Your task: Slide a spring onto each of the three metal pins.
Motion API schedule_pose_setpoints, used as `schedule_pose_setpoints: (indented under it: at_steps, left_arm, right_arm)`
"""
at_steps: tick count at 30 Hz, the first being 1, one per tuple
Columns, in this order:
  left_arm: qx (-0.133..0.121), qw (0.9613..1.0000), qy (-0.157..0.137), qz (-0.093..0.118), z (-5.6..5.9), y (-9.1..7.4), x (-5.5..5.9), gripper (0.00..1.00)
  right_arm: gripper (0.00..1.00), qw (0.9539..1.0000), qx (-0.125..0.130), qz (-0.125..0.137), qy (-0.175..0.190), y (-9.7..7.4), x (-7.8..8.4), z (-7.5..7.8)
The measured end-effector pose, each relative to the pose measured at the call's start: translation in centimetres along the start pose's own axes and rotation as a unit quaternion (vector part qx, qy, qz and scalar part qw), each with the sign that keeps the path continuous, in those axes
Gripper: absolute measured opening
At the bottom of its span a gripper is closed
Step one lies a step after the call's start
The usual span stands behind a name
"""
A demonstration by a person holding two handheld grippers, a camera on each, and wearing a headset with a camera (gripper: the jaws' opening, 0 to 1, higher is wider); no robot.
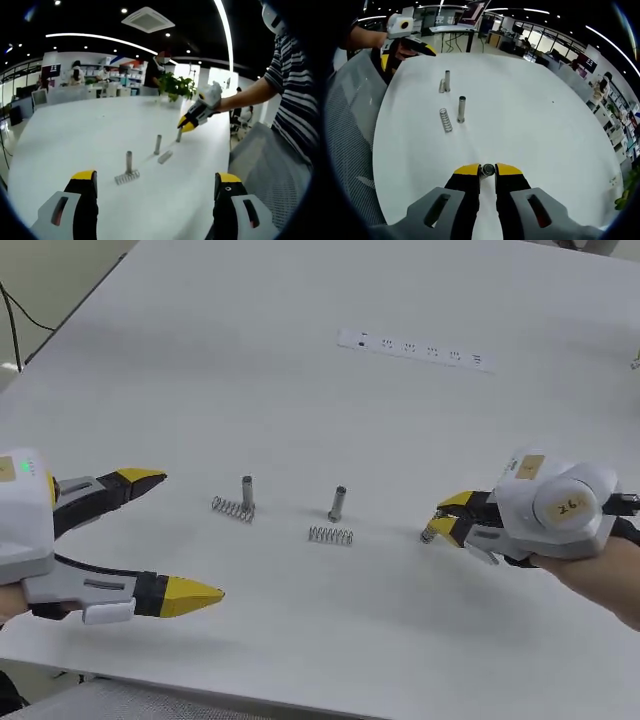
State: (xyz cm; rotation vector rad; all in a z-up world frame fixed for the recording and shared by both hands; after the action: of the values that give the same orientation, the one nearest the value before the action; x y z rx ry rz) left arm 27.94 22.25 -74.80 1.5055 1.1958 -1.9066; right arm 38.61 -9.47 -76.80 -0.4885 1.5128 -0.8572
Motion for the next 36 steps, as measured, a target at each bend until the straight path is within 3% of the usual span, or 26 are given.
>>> schedule_pose_setpoints:
  at_steps: [20,28,36]
  left_arm:
    - [-0.001,1.0,-0.003,0.002,0.0,-0.1,-0.2,0.94]
    - [-0.002,1.0,-0.004,0.005,0.0,-0.1,-0.4,0.94]
    - [-0.003,1.0,-0.004,0.006,0.0,-0.2,-0.4,0.94]
  right_arm:
    - [0.1,0.9991,0.007,0.027,0.032,-0.7,-0.5,-0.3]
    - [0.11,0.9972,0.013,0.059,0.045,-1.8,-1.1,-0.9]
    - [0.13,0.9904,0.011,0.108,0.086,-2.8,-1.4,-2.1]
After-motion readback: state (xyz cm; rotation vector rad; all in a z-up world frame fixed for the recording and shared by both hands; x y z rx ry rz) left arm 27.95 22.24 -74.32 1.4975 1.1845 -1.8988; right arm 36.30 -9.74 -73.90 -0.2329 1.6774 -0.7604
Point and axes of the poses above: the centre of the closed fingertips' face, and the gripper's own axes: y roughly forward along the fingers, z roughly to its right, x roughly out of its underside, the point moved 7 cm from there along -y, roughly backward along the fingers, and after that the axes turned 15 degrees about -x, right-handed, at the moved point
